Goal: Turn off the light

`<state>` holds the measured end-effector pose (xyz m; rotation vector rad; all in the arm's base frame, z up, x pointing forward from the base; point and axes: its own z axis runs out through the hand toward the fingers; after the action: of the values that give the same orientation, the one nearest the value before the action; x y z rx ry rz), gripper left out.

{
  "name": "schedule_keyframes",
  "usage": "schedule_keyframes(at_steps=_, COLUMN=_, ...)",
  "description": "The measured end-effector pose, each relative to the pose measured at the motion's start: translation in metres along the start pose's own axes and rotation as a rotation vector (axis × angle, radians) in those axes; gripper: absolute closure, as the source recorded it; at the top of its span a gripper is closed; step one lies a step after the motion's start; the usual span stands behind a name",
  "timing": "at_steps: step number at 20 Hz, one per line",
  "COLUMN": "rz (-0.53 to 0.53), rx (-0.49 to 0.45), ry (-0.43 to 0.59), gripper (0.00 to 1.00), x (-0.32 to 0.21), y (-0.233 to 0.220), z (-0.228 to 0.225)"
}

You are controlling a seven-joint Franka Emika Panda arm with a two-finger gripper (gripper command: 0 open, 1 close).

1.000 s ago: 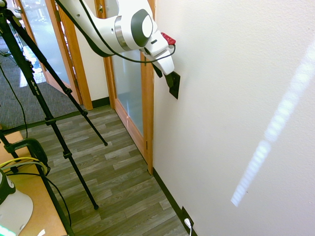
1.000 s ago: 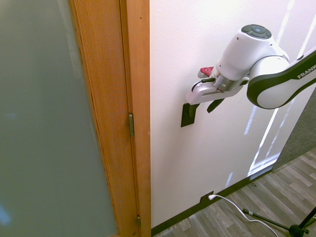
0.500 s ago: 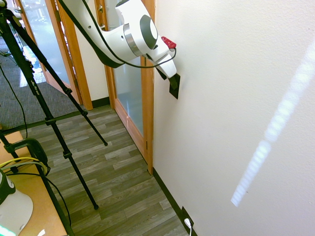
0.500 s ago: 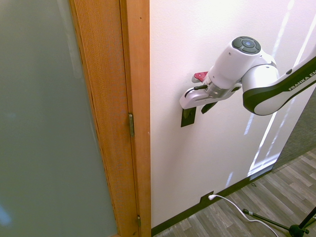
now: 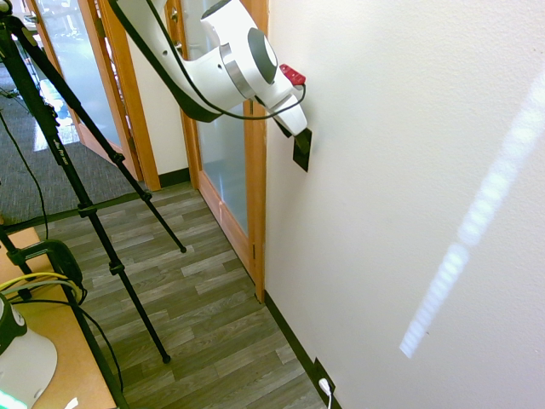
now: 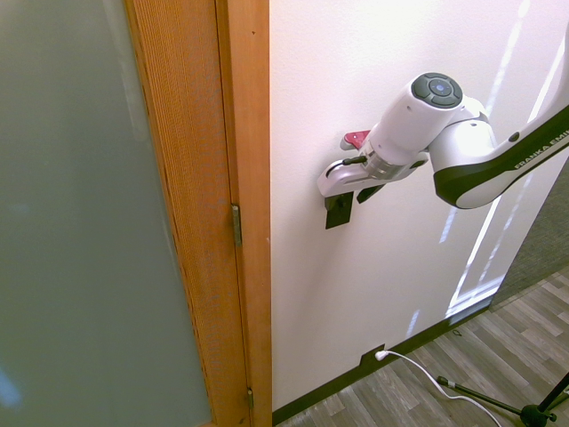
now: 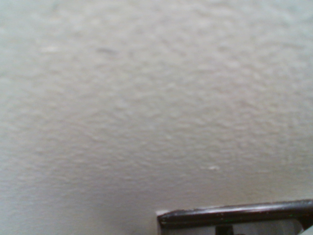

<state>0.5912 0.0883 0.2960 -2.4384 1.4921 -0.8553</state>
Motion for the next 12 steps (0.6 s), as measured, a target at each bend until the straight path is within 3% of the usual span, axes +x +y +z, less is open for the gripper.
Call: schedule_keyframes(at_steps=12, rz=0.007, rx=0.020, ry=0.004, gripper=1.00, x=-0.0055, y=0.0005, z=-0.0014)
